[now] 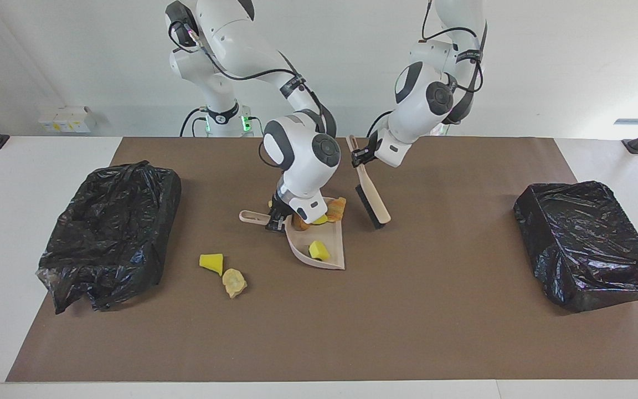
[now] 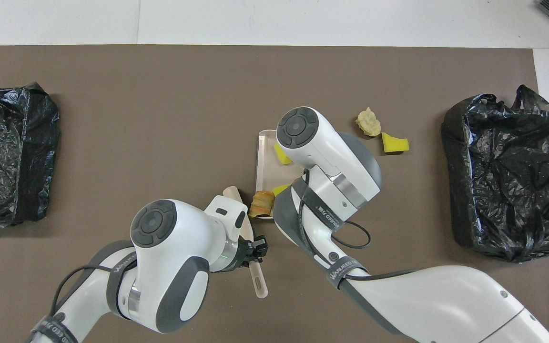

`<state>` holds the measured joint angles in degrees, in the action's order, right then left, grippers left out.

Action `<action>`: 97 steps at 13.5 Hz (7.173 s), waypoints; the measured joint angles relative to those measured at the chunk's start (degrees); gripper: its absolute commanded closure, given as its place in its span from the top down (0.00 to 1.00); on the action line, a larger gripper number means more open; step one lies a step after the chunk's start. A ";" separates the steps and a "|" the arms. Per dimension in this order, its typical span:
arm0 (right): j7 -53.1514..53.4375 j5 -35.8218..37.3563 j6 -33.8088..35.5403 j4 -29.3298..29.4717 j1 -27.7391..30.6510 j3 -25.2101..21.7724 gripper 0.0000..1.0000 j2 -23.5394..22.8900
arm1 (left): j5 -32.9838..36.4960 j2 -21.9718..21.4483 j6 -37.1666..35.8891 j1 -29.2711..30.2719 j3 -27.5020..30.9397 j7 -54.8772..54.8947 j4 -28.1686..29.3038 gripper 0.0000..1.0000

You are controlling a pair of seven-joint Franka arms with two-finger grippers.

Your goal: Sweep and dump trash in bin

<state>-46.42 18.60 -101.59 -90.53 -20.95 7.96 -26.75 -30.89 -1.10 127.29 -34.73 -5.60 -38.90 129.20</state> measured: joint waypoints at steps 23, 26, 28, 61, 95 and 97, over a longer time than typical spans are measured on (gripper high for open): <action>-13.40 -10.97 7.79 3.69 21.61 -0.11 0.00 13.00 | 13.83 3.50 -22.55 13.93 1.25 7.11 -19.94 0.00; -23.96 -11.25 12.28 3.99 31.28 -0.30 0.00 16.51 | 13.96 -0.83 -20.38 8.11 0.68 3.95 -11.82 0.00; -32.63 -11.18 14.03 4.61 39.19 -0.65 0.00 17.38 | 13.99 -3.84 -14.77 1.97 0.32 0.14 -4.92 0.00; -41.77 42.40 -9.84 -9.72 35.49 -0.34 0.00 19.09 | 26.14 8.61 -23.34 36.67 -0.51 37.34 -31.87 1.00; -25.50 17.45 18.06 1.94 25.21 1.73 0.00 22.52 | 27.63 -4.56 -35.74 29.82 7.17 42.64 -33.94 1.00; -16.81 9.31 15.86 1.58 24.22 2.38 0.00 21.79 | 27.65 -5.06 -35.52 29.84 7.38 43.03 -33.12 1.00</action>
<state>-63.23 27.91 -85.72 -88.95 3.27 10.35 -4.96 -3.24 -6.16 91.77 -4.89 1.78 4.13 96.08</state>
